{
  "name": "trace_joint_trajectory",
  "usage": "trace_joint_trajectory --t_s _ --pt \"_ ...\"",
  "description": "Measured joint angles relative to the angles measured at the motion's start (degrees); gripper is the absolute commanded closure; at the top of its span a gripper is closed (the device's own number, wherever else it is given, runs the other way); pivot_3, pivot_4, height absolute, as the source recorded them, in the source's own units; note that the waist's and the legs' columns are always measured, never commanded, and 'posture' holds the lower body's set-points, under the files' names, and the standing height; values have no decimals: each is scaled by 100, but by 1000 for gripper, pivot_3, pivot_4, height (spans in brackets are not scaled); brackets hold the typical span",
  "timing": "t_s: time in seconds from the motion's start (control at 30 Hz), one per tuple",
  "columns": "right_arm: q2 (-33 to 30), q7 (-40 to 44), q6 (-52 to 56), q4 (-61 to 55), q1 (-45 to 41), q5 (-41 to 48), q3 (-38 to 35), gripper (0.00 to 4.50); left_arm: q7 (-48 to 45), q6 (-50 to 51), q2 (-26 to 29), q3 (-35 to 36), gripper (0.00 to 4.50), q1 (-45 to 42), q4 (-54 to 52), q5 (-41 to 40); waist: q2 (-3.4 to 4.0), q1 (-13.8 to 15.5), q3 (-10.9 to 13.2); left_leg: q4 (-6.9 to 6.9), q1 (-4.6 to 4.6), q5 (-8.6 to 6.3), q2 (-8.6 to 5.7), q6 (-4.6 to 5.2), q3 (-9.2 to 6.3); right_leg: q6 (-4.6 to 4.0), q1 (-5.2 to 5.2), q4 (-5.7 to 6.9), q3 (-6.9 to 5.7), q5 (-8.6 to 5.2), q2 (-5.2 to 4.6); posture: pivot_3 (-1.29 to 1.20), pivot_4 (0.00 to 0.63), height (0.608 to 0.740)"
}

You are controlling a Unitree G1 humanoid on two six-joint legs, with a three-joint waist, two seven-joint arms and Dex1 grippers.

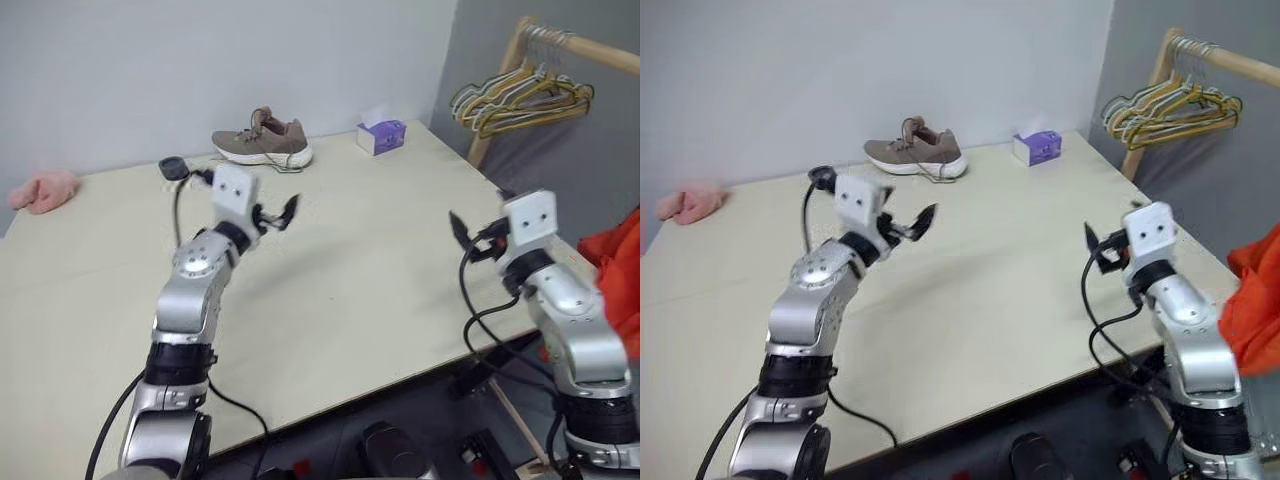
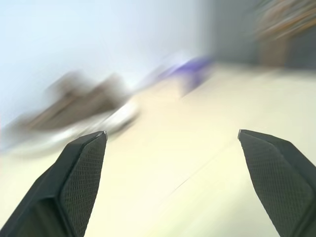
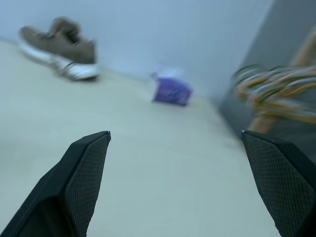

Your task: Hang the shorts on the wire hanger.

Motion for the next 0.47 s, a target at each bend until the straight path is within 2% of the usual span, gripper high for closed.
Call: trace_joint_trajectory --t_s 0.17,0.27,0.47 --pt "595 59 -764 1089 -30 -166 434 17 555 255 9 440 0 719 -271 201 -3 499 1 7 -1 2 -1 -4 -14 -16 -8 24 -38 9 -4 -112 30 740" --pt "955 112 -1248 1768 -352 -169 534 17 610 251 -64 738 0 1103 -400 98 -4 740 0 19 1 2 0 -4 -17 -22 -1 25 -42 13 -4 -80 30 740" --pt "1170 292 -1755 2441 -835 -201 605 17 585 252 -243 955 0 1248 -407 -198 -17 1191 -3 31 -2 2 -5 -4 -18 -27 2 23 -47 17 -9 -54 55 740"
